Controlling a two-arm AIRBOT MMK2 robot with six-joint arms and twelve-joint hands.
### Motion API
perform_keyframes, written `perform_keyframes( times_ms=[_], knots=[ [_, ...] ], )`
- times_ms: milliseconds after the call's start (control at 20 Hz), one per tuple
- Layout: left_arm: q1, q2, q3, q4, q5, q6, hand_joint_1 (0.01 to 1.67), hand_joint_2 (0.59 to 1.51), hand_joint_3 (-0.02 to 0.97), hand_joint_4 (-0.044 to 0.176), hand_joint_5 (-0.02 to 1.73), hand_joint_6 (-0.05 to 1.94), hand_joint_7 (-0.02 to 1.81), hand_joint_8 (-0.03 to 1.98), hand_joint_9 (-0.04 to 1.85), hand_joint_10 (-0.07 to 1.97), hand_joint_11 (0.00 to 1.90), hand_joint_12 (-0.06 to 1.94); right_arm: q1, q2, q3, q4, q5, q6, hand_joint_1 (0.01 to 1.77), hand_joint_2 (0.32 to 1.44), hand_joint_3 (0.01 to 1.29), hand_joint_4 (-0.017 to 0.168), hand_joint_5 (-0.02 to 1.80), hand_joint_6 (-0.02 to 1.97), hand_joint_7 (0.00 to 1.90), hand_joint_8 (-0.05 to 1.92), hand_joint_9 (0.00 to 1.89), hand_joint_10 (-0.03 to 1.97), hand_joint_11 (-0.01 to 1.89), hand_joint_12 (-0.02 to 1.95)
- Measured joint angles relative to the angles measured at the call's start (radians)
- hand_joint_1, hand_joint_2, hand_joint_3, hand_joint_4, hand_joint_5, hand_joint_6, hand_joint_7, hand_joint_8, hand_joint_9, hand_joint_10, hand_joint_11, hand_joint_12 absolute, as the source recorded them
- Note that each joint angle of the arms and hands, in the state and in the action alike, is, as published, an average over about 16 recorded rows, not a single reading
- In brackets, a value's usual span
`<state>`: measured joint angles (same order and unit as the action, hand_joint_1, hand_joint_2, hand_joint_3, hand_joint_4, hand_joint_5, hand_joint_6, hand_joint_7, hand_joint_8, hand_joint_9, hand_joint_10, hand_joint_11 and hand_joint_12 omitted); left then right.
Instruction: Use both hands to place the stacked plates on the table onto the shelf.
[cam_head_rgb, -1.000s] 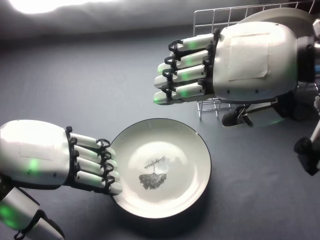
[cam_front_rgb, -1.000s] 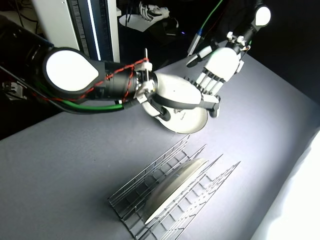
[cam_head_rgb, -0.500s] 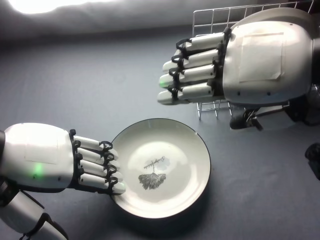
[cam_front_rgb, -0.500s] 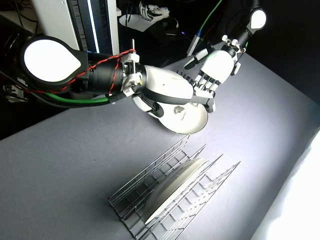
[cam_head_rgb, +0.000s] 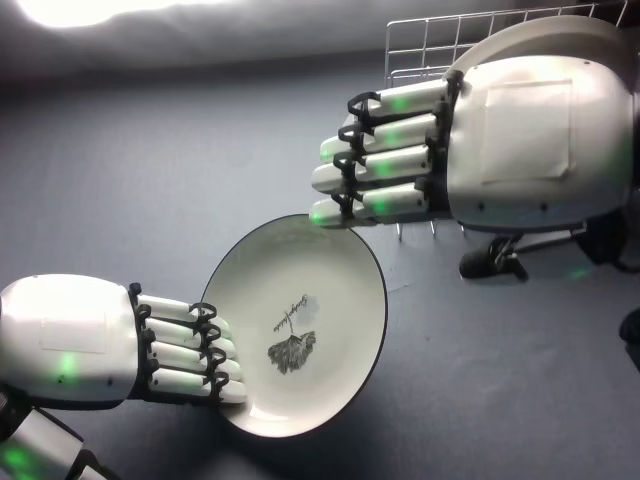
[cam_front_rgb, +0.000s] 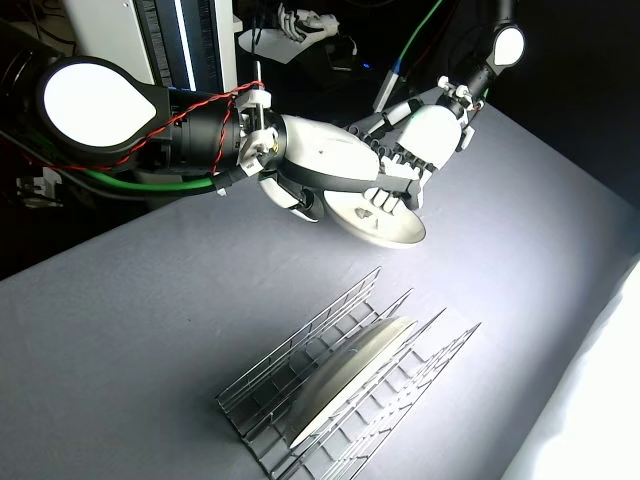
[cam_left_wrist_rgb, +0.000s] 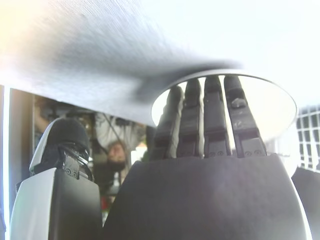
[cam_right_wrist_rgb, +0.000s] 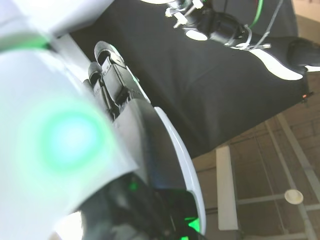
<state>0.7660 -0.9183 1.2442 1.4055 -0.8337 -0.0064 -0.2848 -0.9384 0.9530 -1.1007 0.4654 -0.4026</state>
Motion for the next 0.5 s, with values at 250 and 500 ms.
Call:
perform_keyframes(
  times_ms=[250,500],
  knots=[
    [0.019,-0.004,0.005,-0.016,-0.005,0.005,0.01,1.153,0.016,-0.008,0.16,-0.03,0.18,-0.01,0.17,-0.02,0.01,0.34,-0.033,-0.005,-0.009,0.002,-0.008,0.000,0.99,1.09,0.01,0.004,0.22,0.04,0.16,0.00,0.16,0.02,0.01,0.69],
    [0.021,-0.006,0.007,-0.020,-0.010,0.006,0.01,1.151,0.016,-0.008,0.16,-0.03,0.17,-0.01,0.17,-0.01,0.01,0.33,-0.069,-0.037,0.013,0.003,-0.020,-0.004,1.01,1.09,0.01,0.004,0.21,0.04,0.14,0.01,0.15,0.02,0.01,0.66]
  ],
)
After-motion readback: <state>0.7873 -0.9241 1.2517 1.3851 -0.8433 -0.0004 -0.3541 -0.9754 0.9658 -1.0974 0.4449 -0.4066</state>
